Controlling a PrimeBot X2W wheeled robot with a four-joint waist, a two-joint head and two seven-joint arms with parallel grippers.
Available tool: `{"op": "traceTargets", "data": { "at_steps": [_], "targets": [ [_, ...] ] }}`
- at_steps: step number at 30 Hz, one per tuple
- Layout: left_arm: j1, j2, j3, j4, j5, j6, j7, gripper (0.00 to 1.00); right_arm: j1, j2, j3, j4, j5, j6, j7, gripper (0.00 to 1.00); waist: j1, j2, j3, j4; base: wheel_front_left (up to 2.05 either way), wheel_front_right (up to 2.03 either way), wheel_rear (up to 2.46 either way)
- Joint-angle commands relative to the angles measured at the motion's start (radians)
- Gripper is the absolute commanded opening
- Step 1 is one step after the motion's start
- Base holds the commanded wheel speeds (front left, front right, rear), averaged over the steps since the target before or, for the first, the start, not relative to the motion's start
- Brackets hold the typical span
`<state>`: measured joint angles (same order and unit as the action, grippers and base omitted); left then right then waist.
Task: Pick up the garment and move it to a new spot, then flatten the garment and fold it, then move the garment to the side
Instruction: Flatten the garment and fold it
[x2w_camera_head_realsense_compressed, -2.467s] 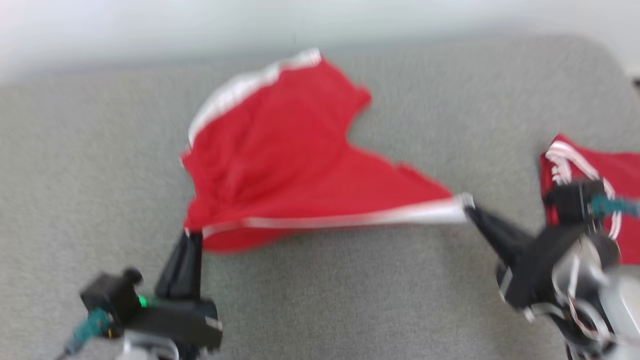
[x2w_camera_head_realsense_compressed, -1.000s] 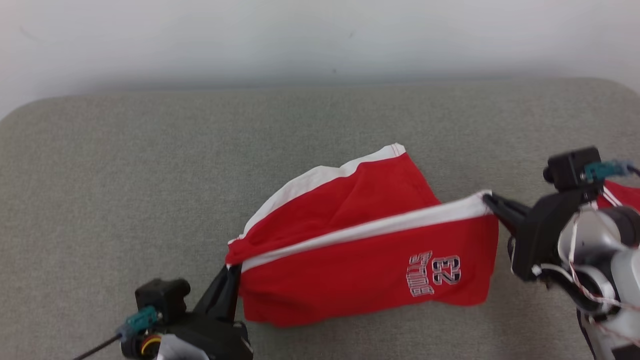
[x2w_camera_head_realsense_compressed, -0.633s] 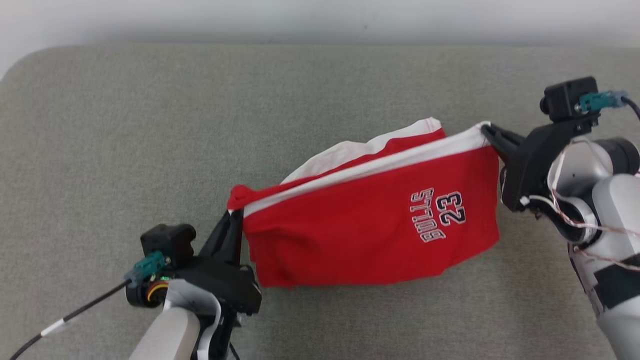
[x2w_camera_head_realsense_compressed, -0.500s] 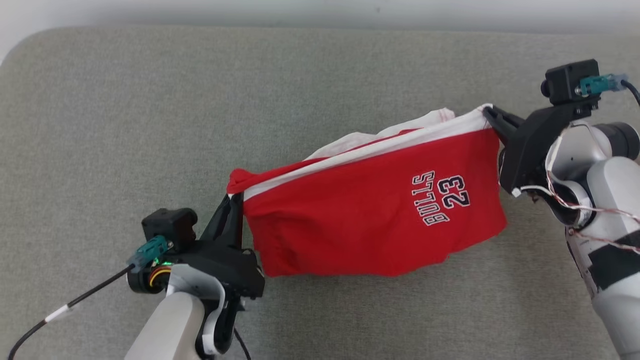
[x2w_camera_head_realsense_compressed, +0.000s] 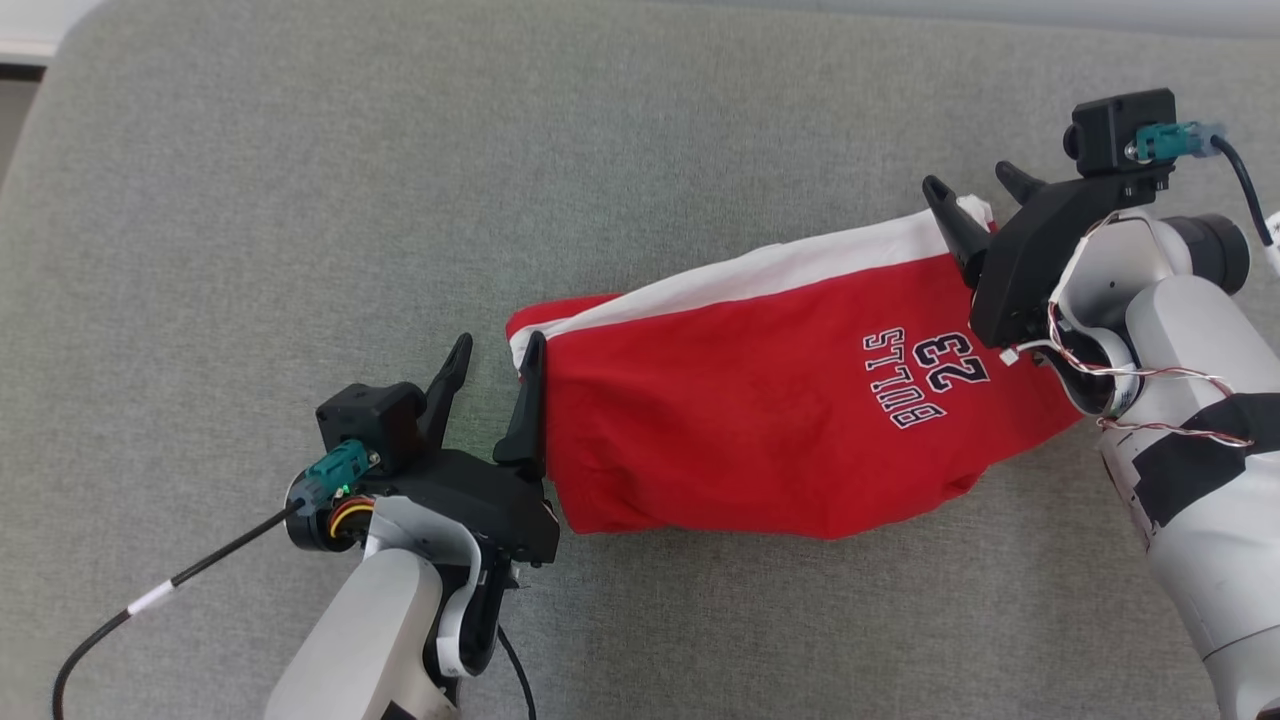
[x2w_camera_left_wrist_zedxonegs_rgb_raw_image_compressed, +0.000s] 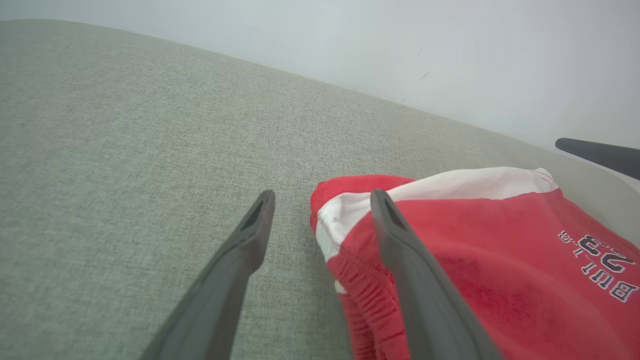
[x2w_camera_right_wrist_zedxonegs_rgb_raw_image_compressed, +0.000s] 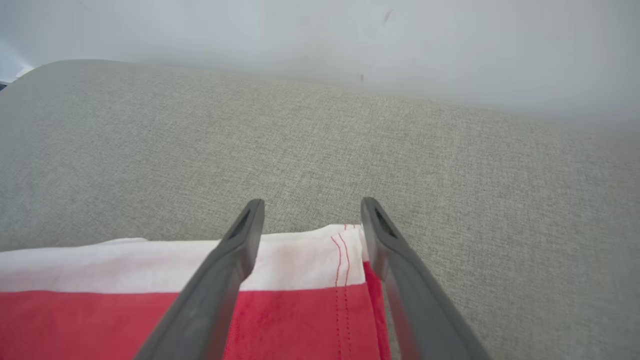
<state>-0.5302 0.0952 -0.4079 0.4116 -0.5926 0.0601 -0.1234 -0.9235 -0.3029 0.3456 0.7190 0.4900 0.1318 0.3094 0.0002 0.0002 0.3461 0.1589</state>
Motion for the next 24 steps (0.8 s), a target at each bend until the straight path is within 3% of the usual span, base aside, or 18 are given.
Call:
{"op": "traceTargets", "data": {
  "at_steps": [1, 7, 13, 24],
  "targets": [
    [0.008, -0.002, 0.001, 0.006, 0.001, -0.008, -0.015, 1.00, -0.003, 0.000, 0.006, 0.011, 0.010, -0.003, -0.014, 1.00, -0.0002, -0.0002, -0.024, -0.002, 0.00, 0.00, 0.00],
    [0.063, 0.019, 0.025, -0.004, 0.020, -0.023, -0.115, 1.00, 0.025, -0.010, 0.021, 0.055, 0.067, -0.003, -0.043, 1.00, -0.0002, -0.0002, -0.084, -0.003, 0.00, 0.00, 0.00],
    [0.189, 0.051, 0.104, -0.141, 0.123, -0.030, -0.142, 1.00, 0.059, -0.028, 0.023, 0.094, 0.120, -0.003, -0.017, 1.00, -0.0002, -0.0002, -0.122, -0.005, 0.00, 0.00, 0.00],
    [0.458, -0.008, 0.288, -0.337, 0.302, -0.089, -0.142, 1.00, 0.109, -0.051, 0.019, 0.173, 0.135, -0.003, -0.014, 1.00, -0.0002, -0.0002, -0.119, 0.020, 0.00, 0.00, 0.00]
  ]
}}
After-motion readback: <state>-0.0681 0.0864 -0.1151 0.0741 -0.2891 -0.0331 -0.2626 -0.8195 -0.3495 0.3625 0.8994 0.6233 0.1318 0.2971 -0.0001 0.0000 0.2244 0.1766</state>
